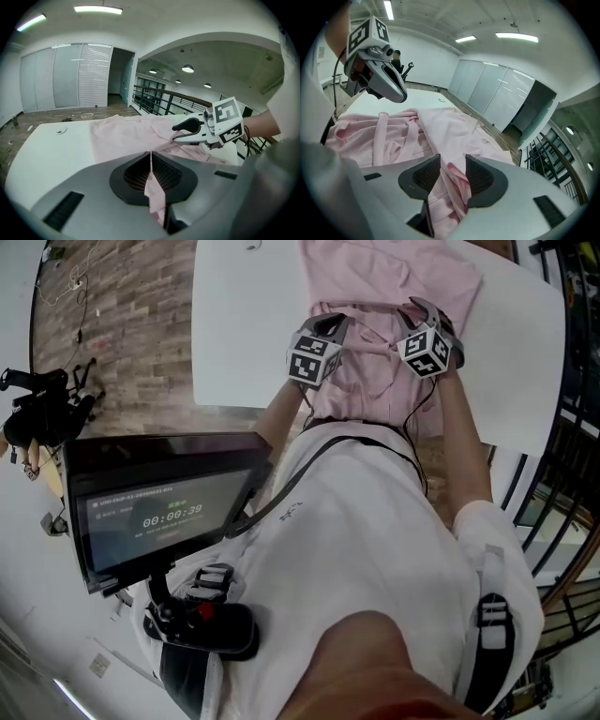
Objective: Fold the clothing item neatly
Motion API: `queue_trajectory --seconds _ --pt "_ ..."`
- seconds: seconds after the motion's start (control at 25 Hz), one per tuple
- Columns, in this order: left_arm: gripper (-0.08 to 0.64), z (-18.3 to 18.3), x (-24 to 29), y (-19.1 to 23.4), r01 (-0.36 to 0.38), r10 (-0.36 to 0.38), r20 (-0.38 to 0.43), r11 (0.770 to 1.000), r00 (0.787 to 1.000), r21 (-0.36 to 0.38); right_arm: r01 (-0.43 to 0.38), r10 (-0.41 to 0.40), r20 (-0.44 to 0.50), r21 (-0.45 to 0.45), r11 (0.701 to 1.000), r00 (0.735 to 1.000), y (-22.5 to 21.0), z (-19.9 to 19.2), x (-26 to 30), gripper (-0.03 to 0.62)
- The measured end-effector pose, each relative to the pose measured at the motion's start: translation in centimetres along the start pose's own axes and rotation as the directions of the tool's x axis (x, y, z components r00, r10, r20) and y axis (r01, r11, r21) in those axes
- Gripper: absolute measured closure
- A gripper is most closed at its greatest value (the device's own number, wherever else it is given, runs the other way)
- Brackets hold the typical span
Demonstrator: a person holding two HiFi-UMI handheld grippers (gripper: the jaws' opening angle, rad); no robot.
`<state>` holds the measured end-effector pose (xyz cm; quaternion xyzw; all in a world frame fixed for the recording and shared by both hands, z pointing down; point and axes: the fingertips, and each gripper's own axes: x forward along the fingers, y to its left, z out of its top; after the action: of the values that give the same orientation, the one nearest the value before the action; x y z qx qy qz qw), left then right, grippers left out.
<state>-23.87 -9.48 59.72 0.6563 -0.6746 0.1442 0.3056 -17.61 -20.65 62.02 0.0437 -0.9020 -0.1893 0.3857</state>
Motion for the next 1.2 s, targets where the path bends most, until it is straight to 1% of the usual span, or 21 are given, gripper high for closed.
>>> queue_trajectory --seconds 0.08,0.16,0.28,0.36,0.4,0.48,0.56,0.72,0.84,0.96,1.08,1.2 --pt "0.546 0.4 -0.7 1.5 -0.009 0.009 0.002 1.000 1.000 -0.017 -0.011 0.010 -0.025 -0.031 0.999 1.000 0.0 1.0 1.3 0.440" --pt "0.545 0.9 -0.8 2.4 -0.015 0.015 0.007 1.000 1.000 -0.027 -0.018 0.014 -0.056 -0.057 0.998 0.998 -0.3 1.0 2.6 0.442" --pt "0.546 1.3 -0.8 2.7 -0.023 0.023 0.015 0.999 1.000 -0.030 -0.020 0.015 -0.083 -0.055 0.998 0.996 -0.8 0.2 3.3 0.445" --pt "0.546 1.4 -0.9 2.7 -0.030 0.030 0.016 0.999 0.999 -0.021 -0.012 0.011 -0.061 -0.028 1.000 0.998 -1.2 0.5 2.7 0.538" --pt "0.546 1.4 -1.0 2.7 -0.033 0.034 0.015 0.999 0.999 -0.012 -0.007 0.007 -0.045 -0.015 1.000 0.999 -1.4 0.8 2.3 0.568" --pt "0.546 1.3 -1.1 2.7 -0.036 0.036 0.013 0.999 0.999 -0.005 0.004 -0.004 -0.017 0.009 1.000 1.000 -2.0 1.5 1.6 0.574" --pt "0.546 1.4 -1.0 2.6 -0.034 0.035 0.017 0.999 0.999 -0.020 0.024 -0.024 0.004 0.032 0.999 1.000 -2.8 1.9 1.0 0.574" --pt "0.545 1.7 -1.0 2.6 -0.039 0.041 0.032 0.998 0.999 -0.043 0.090 -0.091 0.020 0.047 0.995 0.996 -5.5 2.1 0.1 0.575" --pt "0.545 2.0 -1.1 2.9 -0.057 0.059 0.042 0.997 0.997 -0.051 0.134 -0.134 0.004 0.055 0.989 0.991 -7.7 1.2 -0.1 0.574" --pt "0.545 1.7 -1.1 3.0 -0.058 0.060 0.035 0.997 0.998 -0.049 0.165 -0.164 -0.017 0.068 0.984 0.986 -9.6 -0.2 0.0 0.574" --pt "0.545 1.4 -1.4 3.1 -0.062 0.063 0.026 0.997 0.998 -0.049 0.181 -0.178 -0.047 0.074 0.981 0.983 -10.7 -1.8 0.7 0.575" --pt "0.545 1.1 -1.7 3.2 -0.068 0.069 0.018 0.996 0.997 -0.054 0.189 -0.182 -0.074 0.107 0.976 0.981 -11.4 -3.3 1.3 0.574"
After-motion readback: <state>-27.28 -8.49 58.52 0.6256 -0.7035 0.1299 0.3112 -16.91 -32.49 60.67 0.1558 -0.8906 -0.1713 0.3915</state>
